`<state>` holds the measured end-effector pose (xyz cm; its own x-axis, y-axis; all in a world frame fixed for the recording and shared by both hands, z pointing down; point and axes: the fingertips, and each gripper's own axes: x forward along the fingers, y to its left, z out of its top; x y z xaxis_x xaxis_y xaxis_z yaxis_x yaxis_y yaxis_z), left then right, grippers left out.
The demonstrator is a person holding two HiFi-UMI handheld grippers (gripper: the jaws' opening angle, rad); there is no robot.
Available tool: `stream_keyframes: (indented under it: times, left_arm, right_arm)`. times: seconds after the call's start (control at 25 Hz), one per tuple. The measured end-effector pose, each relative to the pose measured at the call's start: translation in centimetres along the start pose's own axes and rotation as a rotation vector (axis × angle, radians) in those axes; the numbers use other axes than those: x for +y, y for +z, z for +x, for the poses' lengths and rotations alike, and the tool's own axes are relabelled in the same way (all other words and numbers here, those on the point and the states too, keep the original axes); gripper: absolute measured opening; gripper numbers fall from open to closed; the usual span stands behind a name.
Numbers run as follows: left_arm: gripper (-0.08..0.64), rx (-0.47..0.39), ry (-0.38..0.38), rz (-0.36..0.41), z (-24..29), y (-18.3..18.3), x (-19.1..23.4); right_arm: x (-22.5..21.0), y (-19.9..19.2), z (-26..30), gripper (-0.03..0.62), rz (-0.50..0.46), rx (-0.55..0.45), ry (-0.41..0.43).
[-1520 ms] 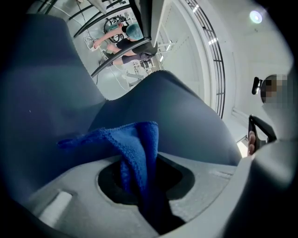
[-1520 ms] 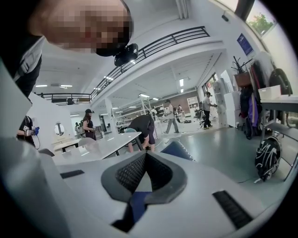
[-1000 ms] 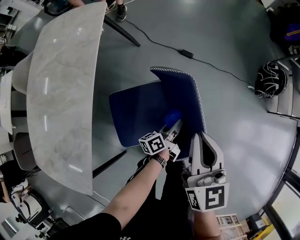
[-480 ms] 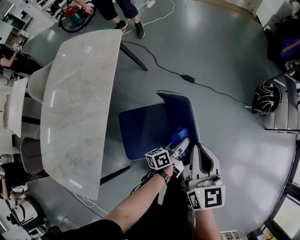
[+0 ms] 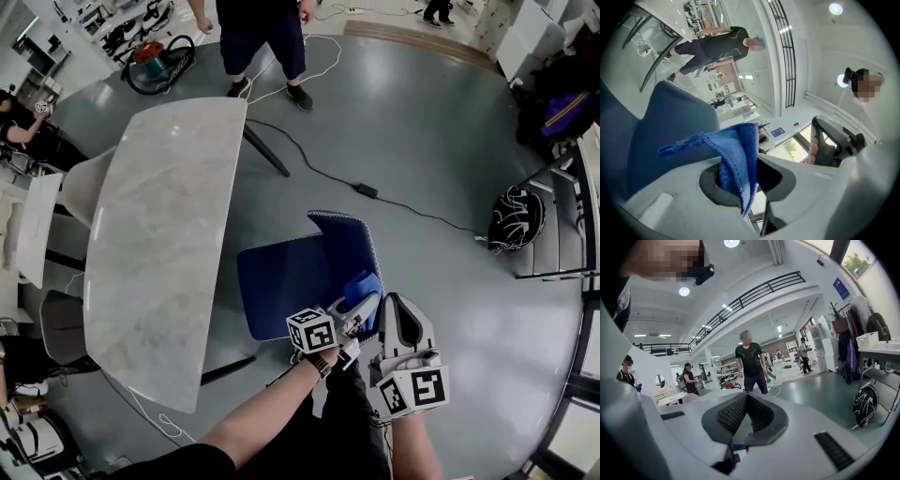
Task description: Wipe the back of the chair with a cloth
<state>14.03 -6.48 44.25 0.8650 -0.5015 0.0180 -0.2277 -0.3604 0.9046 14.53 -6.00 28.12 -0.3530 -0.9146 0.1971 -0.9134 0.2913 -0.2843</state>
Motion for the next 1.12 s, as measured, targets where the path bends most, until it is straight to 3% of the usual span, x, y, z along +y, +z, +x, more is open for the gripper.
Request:
stream_keyframes:
  times: [0.16, 0.48, 0.84, 1.12]
  left_arm:
    - [0.064, 0.020, -0.025, 0.074, -0.6, 1.6, -3.0]
    - [0.064, -0.005, 0.033, 0.251, -4.1, 5.9, -8.1]
    - [0.064, -0.036, 0.043, 0.503, -8.0, 11.2, -15.6]
    - [0.064, -0.054, 0.060, 0.627, -11.5, 14.1, -20.3]
  right_arm:
    - [0.2, 1.0, -0.1, 0.012, 0.015, -0.004, 0.019]
    - [0.1, 1.5, 1.0, 0.012, 0.009, 0.045, 0.041]
    - [3.3, 4.5, 0.6, 0.012, -0.053, 0.010, 0.090]
    - [8.6, 8.1, -0.5, 0.012, -0.130, -0.058, 0.141]
